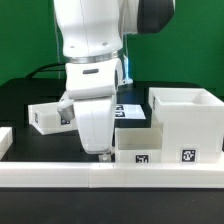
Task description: Assemble drawer
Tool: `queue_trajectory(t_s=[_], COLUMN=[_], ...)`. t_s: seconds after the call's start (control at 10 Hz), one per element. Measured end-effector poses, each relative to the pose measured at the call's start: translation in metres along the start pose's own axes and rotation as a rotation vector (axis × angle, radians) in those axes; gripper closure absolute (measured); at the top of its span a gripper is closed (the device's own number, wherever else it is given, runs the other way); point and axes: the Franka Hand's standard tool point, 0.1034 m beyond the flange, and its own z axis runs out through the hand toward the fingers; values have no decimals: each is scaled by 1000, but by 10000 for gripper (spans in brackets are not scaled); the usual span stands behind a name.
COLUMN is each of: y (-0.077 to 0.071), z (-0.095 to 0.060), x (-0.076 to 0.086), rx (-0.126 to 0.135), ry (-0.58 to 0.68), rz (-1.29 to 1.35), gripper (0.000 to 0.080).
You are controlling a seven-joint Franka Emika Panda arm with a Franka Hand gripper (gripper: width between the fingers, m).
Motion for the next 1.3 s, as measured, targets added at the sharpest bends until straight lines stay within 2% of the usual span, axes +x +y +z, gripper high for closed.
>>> queue_trajectory(t_s=[0.1, 0.3, 0.4, 0.8, 1.2, 1.3], y=[0, 4, 4, 4, 4, 6], z=[2, 3, 4, 4, 5, 4], x=[6, 20, 27, 24, 63, 63], rx=[0, -20, -22, -21, 2, 0], ry=[1, -27, -29, -30, -38, -53], rz=[-12, -78, -87, -82, -115, -116], gripper=[150, 150, 150, 150, 150, 150])
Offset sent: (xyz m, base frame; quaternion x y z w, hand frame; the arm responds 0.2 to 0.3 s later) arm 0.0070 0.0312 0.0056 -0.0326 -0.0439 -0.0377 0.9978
